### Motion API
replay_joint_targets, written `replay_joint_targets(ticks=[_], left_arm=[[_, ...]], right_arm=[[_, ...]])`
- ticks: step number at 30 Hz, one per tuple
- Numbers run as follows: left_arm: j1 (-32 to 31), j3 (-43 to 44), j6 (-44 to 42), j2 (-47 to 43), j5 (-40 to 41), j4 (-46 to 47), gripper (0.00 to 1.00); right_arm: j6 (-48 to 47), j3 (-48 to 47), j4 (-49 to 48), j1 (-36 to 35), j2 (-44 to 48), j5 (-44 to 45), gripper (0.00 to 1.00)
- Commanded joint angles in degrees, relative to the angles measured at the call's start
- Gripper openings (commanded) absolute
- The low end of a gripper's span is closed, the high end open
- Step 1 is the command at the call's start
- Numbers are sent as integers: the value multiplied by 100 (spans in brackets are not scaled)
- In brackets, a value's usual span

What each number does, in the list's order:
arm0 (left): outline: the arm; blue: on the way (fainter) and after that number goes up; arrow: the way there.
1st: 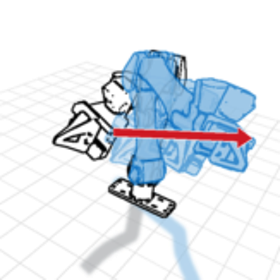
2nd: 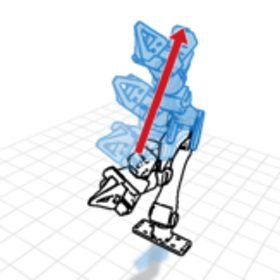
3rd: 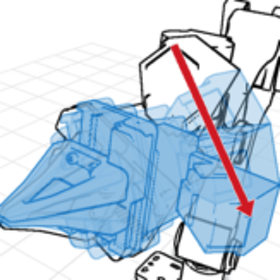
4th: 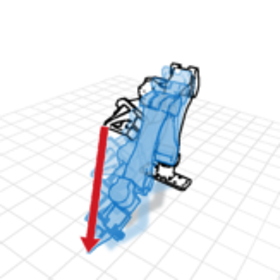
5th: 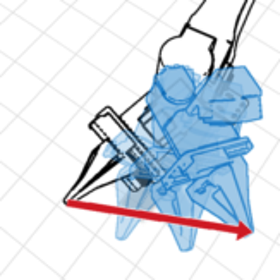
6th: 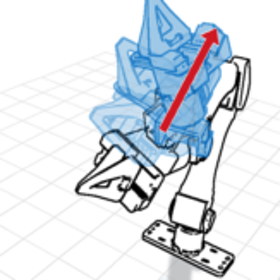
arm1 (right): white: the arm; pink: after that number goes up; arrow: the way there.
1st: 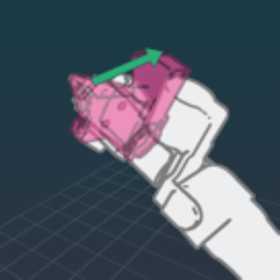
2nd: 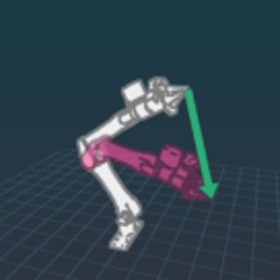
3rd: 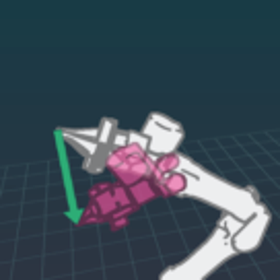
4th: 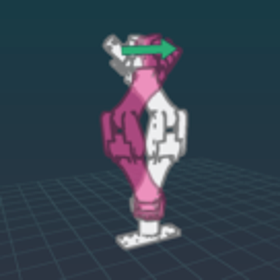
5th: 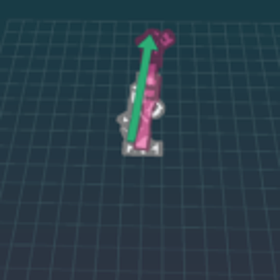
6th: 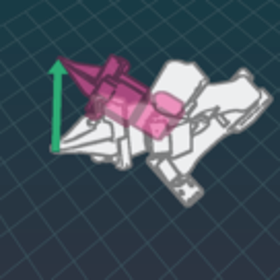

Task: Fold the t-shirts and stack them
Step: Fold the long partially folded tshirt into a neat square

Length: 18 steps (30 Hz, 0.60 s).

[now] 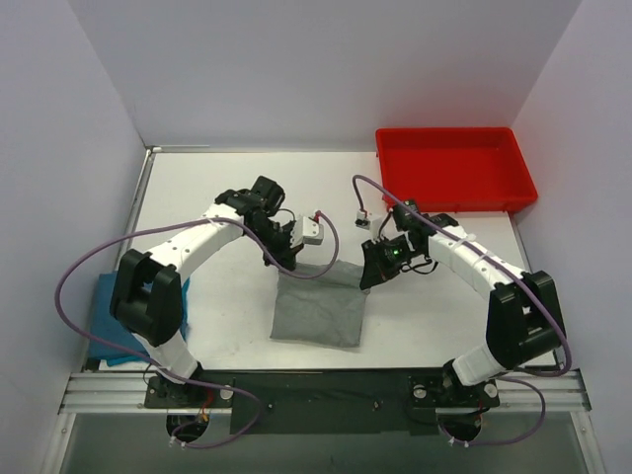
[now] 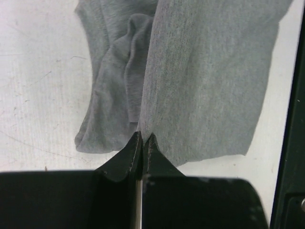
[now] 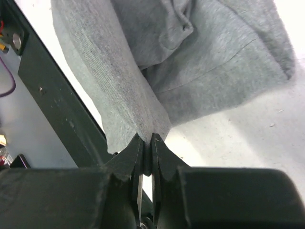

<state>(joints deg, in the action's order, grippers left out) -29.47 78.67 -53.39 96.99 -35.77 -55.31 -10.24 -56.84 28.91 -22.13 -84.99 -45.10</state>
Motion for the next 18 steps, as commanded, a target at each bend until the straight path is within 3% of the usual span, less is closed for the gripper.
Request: replay_joint_targets(ticks=[1,12,14,16,18], left_arm=[[205,140,460,135,641,783,0],[267,210,1400,689,861,1873,0],[267,210,1462,760,861,2058,0],[267,175,1533,848,914,2243,10],[267,122,1708,944,1001,2488,32]], right_arm=[[128,-433,133,165,-394,317,0],[4,-952,115,227,-1230,1073,0],[83,-996,19,235,-1283,1187,5],[284,-1039,-191,235,-1362,1459,18],[530,-1101,-464,244,-1485,1959,30]])
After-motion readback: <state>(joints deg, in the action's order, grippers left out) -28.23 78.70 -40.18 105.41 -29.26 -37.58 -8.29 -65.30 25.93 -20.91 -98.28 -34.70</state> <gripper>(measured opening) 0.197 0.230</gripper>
